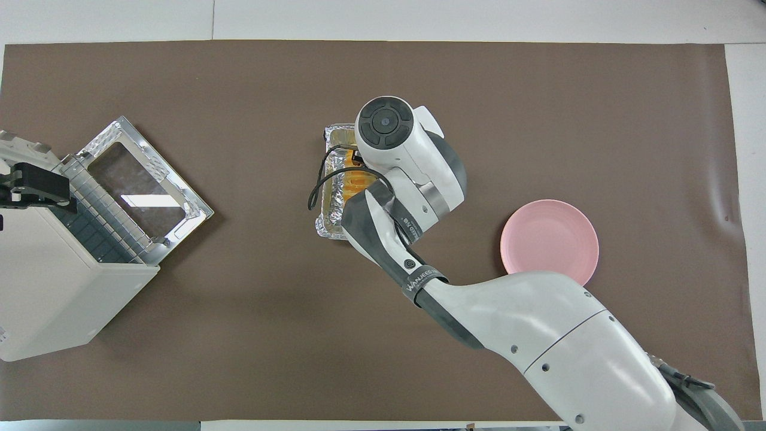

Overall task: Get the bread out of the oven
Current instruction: 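Grasp the foil tray edge with the right gripper, then lift and carry the foil tray over the pink plate with the right gripper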

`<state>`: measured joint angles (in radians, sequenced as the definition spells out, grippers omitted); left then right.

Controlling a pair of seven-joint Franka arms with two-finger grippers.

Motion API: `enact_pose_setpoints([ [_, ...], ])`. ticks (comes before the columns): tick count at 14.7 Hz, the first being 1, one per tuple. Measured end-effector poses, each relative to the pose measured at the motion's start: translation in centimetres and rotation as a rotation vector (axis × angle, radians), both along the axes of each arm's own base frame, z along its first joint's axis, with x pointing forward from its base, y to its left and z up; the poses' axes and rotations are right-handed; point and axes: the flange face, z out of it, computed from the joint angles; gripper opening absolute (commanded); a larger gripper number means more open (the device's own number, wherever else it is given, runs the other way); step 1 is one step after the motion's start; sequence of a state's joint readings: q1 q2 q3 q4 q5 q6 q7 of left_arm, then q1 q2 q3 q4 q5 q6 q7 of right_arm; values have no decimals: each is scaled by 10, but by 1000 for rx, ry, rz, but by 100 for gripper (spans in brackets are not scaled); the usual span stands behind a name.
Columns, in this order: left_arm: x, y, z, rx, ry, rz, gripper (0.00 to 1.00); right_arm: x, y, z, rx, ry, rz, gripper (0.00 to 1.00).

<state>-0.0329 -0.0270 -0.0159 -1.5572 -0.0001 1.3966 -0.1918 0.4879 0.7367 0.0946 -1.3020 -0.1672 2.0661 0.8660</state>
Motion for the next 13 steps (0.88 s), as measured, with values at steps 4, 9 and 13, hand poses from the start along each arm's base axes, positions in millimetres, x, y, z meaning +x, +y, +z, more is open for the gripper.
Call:
enact_pose_setpoints([
  [4, -1, -9, 1, -2, -5, -35, 100, -1, 3, 1, -21, -18, 19, 0],
  [9, -8, -6, -16, -9, 27, -98, 100, 1, 0, 2, -23, -19, 15, 0],
  [13, -14, -6, -14, -11, 23, -111, 100, 22, -49, 19, -57, 48, 26, 0],
])
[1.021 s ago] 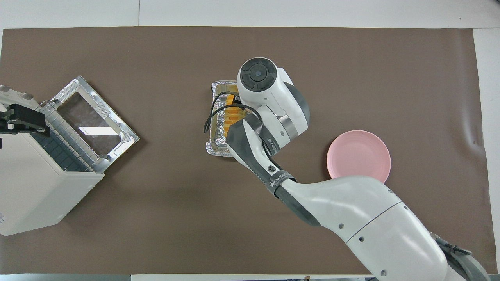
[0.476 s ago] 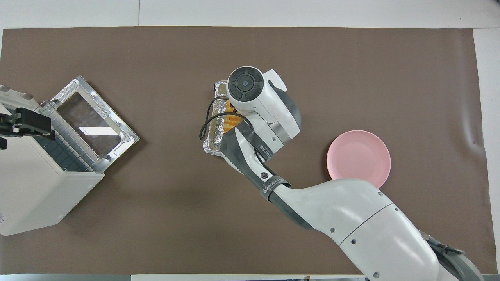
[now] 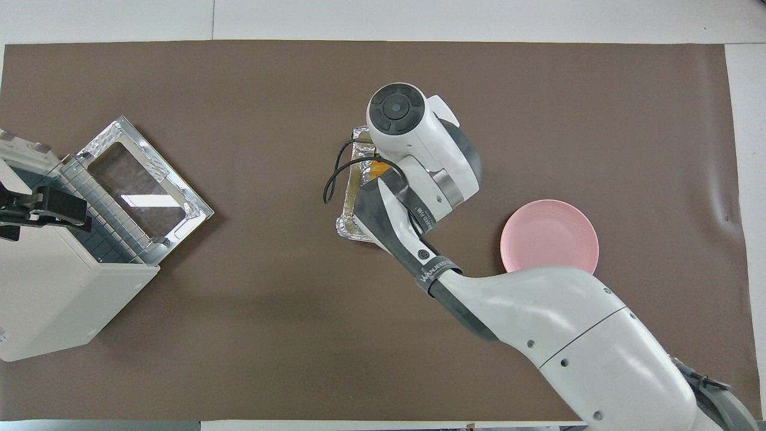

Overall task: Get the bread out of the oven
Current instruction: 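Lift and carry the foil tray over the pink plate with the right gripper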

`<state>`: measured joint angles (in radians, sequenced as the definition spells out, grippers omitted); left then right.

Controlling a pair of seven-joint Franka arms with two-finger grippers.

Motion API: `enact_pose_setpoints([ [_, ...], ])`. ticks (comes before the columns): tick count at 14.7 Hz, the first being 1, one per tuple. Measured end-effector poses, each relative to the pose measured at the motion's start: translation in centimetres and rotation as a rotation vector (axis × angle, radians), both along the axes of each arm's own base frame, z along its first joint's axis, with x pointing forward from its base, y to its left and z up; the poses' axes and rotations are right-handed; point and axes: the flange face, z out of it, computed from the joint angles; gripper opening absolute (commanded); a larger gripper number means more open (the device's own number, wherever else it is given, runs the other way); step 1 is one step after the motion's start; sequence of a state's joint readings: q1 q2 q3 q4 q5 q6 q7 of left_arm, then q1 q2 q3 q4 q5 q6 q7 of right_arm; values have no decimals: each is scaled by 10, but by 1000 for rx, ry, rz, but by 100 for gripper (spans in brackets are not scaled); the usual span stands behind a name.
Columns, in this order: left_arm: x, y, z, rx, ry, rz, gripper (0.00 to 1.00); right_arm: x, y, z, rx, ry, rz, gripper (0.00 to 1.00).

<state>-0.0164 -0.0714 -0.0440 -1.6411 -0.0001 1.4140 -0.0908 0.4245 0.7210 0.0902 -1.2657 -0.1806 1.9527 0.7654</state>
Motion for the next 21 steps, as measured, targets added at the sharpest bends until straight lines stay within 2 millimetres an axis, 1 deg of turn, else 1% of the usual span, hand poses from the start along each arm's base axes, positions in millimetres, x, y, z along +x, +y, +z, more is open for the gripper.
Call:
enact_pose_setpoints([
  [3, -2, 0, 2, 0, -3, -1, 100, 37, -80, 43, 27, 37, 49, 0],
  [4, -3, -1, 3, 0, -4, -3, 100, 48, -107, 52, 33, 35, 72, 0],
  [5, -3, -2, 3, 0, -4, -5, 100, 58, -133, 56, 37, 34, 97, 0],
  [8, -3, -3, 3, 0, -4, -6, 100, 77, -201, 49, 38, 40, 171, 0],
  [10, -3, 0, 3, 0, -3, -1, 100, 87, -237, 36, 42, 32, 193, 0],
  [11, -3, 1, 3, 0, -4, 0, 100, 91, -251, 28, 43, 27, 201, 0],
  [12, -3, 1, 3, 0, -3, 2, 100, 94, -259, 21, 45, 21, 210, 0],
  [13, -3, 1, 3, 0, -3, 2, 100, 97, -264, 16, 46, 12, 219, 0],
  [14, -3, 1, 3, 0, -3, 2, 100, 100, -266, 12, 47, -7, 230, 5],
  [15, -3, 1, 3, 0, -4, 2, 100, 102, -266, 10, 48, -28, 240, 58],
  [16, -3, 1, 3, 0, -4, 2, 100, 102, -265, 6, 48, -33, 249, 100],
  [18, -3, 2, 3, 0, -4, 3, 100, 99, -264, -3, 46, -20, 269, 100],
  [19, -3, 2, 3, 0, -4, 3, 100, 97, -264, -3, 45, -15, 287, 100],
  [21, -3, 2, 3, 0, -4, 2, 100, 92, -264, 7, 40, 6, 311, 100],
])
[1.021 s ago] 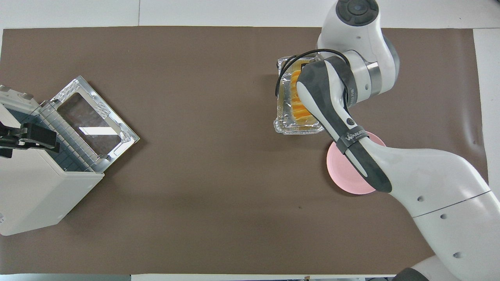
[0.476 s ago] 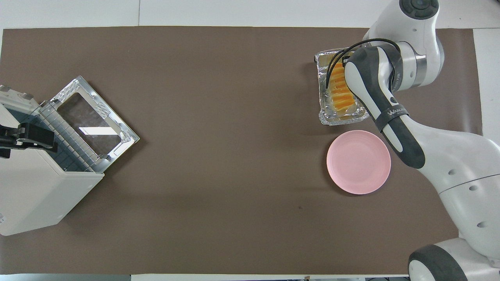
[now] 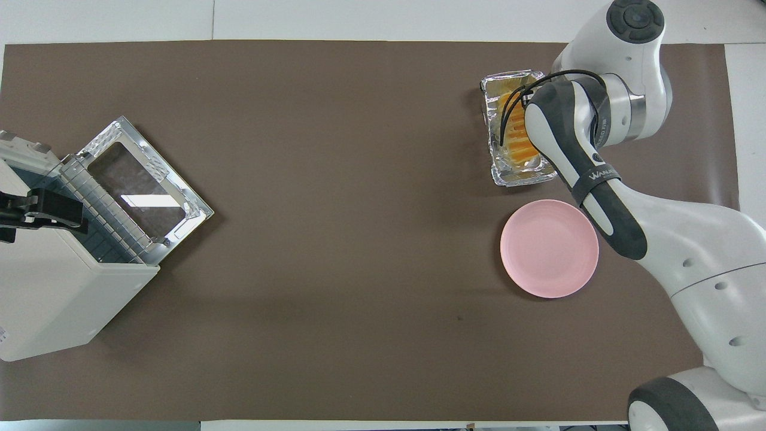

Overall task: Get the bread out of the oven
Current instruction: 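Lift and carry the foil tray over the pink plate with the right gripper, then tip the tray to slide the bread onto the plate, then set tray down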

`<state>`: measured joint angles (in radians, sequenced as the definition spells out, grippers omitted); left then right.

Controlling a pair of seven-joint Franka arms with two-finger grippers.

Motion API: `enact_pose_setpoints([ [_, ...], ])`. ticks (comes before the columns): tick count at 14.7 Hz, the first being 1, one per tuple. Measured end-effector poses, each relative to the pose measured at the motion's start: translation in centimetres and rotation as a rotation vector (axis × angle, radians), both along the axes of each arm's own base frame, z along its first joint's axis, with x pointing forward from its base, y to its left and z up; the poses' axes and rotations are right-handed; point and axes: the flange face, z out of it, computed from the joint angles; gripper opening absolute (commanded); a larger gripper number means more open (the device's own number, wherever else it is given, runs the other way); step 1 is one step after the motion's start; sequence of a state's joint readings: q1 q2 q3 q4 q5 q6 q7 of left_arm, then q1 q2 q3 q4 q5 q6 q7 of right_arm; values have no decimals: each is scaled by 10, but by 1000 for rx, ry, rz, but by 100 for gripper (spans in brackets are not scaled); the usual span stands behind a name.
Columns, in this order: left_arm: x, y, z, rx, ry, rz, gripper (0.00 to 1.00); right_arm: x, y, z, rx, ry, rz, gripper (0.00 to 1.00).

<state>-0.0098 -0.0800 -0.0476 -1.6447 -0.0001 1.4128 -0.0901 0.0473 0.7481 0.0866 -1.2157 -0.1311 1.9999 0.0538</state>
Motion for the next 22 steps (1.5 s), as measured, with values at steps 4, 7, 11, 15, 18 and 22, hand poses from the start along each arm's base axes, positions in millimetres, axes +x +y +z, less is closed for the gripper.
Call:
enact_pose_setpoints([
  [4, 0, 0, 0, 0, 0, 0, 100, -10, 22, 29, -1, 1, 24, 86],
  [7, 0, 0, 0, 0, 0, 0, 100, -16, 48, 20, -3, 7, 26, 82],
  [11, 0, 0, 0, 0, 0, 0, 100, -22, 51, -8, -11, -20, 44, 82],
  [15, 0, 0, 0, 0, 0, 0, 100, -30, 49, -31, 5, -90, 57, 0],
  [18, 0, 0, 0, 0, 0, 0, 100, -33, 43, -30, 6, -102, 51, 0],
  [22, 0, 0, 0, 0, 0, 0, 100, -40, 40, -21, -10, -49, 44, 0],
])
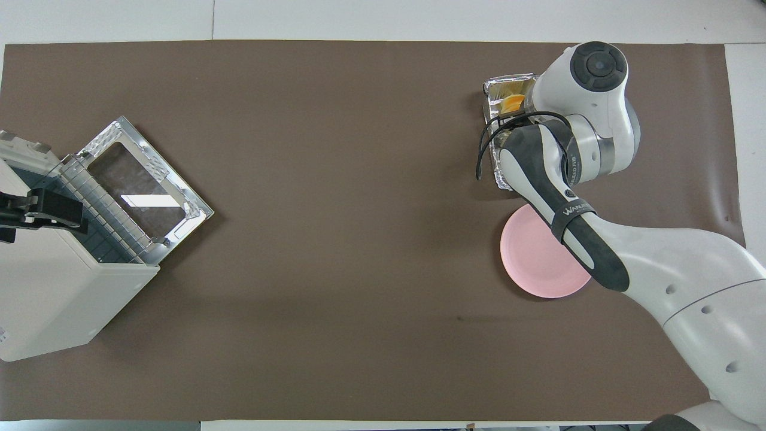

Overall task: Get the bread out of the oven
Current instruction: 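Tip the tray to slide the bread onto the plate, then set tray down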

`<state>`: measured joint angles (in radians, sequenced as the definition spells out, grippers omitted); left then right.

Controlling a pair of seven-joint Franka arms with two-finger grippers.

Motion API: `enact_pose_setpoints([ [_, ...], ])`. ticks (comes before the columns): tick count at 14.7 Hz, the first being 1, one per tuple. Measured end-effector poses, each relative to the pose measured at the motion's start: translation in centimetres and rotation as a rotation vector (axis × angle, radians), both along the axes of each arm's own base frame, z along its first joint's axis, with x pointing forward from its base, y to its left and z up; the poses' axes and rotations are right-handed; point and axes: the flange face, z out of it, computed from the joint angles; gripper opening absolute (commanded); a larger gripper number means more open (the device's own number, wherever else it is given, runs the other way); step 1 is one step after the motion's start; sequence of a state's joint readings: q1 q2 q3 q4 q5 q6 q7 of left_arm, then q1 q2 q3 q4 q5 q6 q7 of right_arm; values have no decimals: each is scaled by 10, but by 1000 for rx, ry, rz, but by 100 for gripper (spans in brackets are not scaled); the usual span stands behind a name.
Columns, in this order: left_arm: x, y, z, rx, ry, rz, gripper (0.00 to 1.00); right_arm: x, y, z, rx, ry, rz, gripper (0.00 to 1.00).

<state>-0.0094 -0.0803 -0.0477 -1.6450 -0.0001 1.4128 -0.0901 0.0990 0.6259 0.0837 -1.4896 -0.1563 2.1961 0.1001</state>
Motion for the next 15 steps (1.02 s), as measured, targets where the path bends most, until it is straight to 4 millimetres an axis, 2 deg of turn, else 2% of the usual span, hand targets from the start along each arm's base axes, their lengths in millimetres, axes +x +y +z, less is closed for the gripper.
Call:
enact_pose_setpoints([
  [2, 0, 0, 0, 0, 0, 0, 100, -7, -2, 17, -17, 51, -8, 0],
  [5, 0, 0, 0, 0, 0, 0, 100, -27, -6, 71, -40, 117, -24, 0],
  [7, 0, 0, 0, 0, 0, 0, 100, -50, -5, 109, -32, 143, -32, 0],
  [9, 0, 0, 0, 0, 0, 0, 100, -83, -2, 125, 14, 153, -41, 0],
  [10, 0, 0, 0, 0, 0, 0, 100, -103, -2, 124, 26, 142, -42, 0],
  [12, 0, 0, 0, 0, 0, 0, 100, -143, -5, 110, 36, 106, -43, 0],
  [15, 0, 0, 0, 0, 0, 0, 100, -202, -14, 68, 49, 58, -45, 0],
])
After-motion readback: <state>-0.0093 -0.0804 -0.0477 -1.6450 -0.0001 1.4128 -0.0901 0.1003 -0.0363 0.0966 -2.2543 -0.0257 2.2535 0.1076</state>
